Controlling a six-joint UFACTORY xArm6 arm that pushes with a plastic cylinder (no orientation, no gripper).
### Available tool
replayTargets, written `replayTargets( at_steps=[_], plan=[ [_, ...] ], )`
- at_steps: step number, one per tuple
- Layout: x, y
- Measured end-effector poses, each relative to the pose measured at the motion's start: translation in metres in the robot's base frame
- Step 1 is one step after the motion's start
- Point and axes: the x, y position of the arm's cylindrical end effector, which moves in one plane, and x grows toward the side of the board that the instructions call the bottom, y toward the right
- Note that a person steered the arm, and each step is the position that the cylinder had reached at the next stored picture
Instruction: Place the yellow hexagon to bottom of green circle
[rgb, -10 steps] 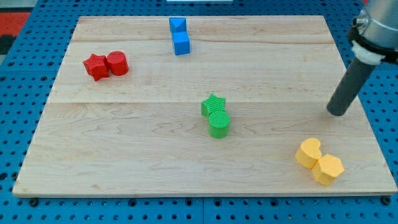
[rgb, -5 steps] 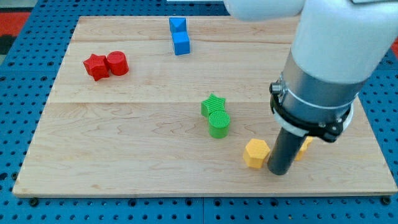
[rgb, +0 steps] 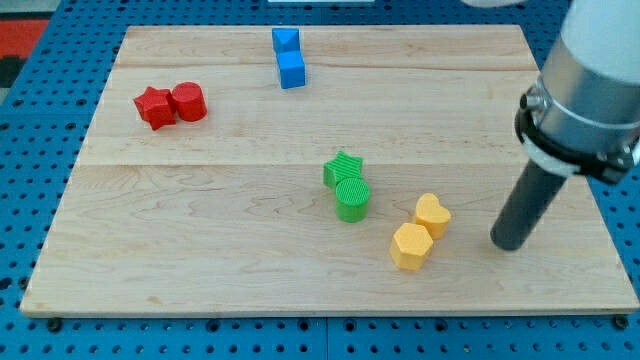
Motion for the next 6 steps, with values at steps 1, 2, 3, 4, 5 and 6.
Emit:
replayTargets(
  at_steps=[1,2,3,4,5,6],
  plan=[
    [0.0,-0.059],
    [-0.032,-0.093],
    [-0.045,-0.111],
    [-0.031,-0.071],
    [-0.037,-0.043],
    [-0.074,-0.046]
  ],
)
